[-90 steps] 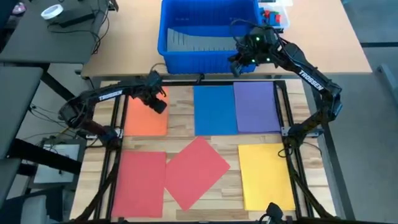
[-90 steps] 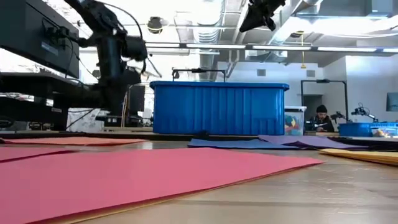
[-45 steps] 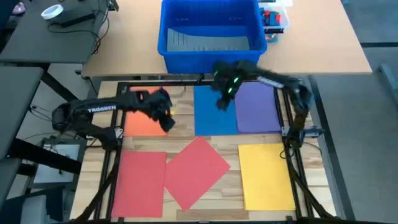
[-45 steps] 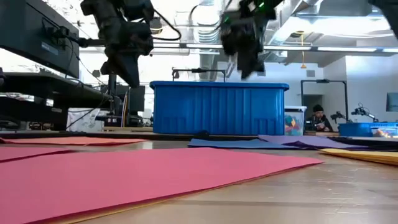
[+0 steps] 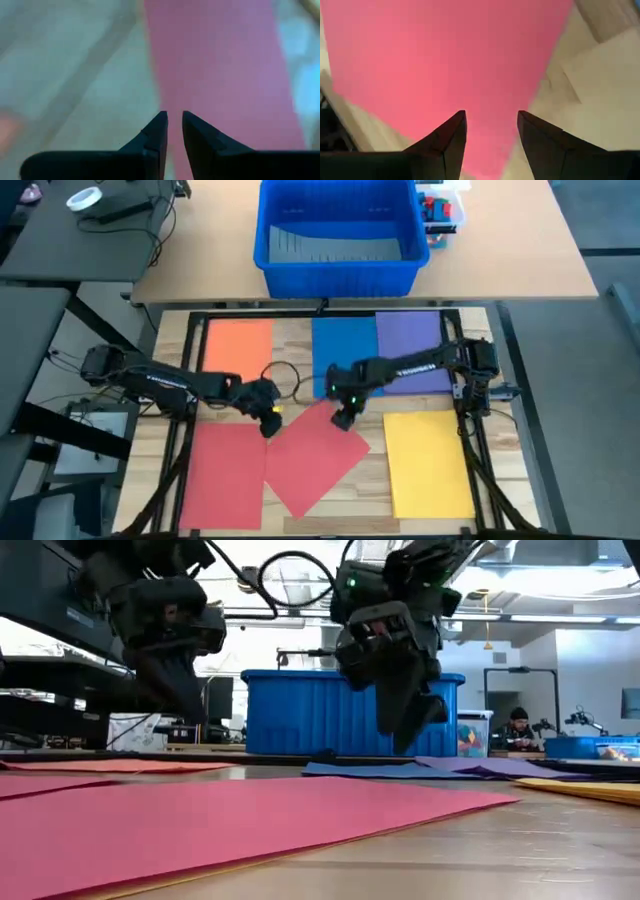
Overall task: Organize paper
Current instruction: Stack the red paper on top of the other red paper
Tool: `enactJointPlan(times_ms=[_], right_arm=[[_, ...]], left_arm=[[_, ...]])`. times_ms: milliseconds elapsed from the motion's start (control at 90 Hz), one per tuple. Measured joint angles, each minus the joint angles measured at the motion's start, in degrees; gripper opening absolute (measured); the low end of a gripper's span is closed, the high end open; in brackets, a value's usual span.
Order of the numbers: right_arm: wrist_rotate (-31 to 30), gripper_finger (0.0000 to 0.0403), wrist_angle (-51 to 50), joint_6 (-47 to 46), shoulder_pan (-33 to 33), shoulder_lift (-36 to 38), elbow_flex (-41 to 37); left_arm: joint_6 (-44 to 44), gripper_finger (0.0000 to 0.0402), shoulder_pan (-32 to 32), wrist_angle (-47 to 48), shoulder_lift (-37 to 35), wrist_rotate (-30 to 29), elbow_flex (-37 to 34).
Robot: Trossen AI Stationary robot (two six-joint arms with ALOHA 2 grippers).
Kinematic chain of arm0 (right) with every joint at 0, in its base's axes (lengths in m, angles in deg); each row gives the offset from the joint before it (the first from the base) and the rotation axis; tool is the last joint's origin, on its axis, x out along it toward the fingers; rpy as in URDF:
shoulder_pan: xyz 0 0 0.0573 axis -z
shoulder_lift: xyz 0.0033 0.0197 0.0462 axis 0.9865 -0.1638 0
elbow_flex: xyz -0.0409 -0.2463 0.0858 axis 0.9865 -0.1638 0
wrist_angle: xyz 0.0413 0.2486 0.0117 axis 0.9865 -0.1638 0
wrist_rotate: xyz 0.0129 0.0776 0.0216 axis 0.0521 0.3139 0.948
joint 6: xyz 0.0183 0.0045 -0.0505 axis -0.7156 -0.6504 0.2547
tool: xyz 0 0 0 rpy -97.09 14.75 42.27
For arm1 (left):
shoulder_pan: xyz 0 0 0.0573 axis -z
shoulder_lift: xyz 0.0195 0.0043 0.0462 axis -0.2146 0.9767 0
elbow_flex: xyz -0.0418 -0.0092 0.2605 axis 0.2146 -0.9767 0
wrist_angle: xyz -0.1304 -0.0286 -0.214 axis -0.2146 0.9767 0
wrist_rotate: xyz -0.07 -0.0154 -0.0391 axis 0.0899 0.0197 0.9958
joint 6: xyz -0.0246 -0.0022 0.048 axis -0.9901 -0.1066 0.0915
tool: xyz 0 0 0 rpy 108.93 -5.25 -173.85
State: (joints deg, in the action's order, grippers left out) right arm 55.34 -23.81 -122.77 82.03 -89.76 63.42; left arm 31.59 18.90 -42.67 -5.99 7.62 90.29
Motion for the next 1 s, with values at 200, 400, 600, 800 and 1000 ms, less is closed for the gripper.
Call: enactJointPlan(times_ms=[200,400,600,800,1000], right_arm=[[-10.2,0.0167,3.1,-8.0,-2.1,-0.3,-4.2],[-12.1,0.0167,3.6,-9.2,-1.8,-0.1,-5.2],[-12.5,0.0166,4.4,-8.4,-3.5,-0.9,-5.2],[-12.3,0.0166,5.0,-8.4,-5.3,-0.2,-5.2],[-4.6,0.0166,11.2,-8.1,-5.8,3.7,-5.1]], left_arm=[[-2.7,0.0042,4.4,-6.3,8.2,0.0,0.0],[-3.3,0.0042,6.9,-8.7,17.6,0.0,3.5],[-5.5,0.0042,7.1,-10.3,23.9,0.0,6.4],[-6.8,0.0042,7.1,-9.6,24.4,-0.6,6.5],[-6.7,0.0042,7.0,-9.3,24.5,-0.9,6.4]])
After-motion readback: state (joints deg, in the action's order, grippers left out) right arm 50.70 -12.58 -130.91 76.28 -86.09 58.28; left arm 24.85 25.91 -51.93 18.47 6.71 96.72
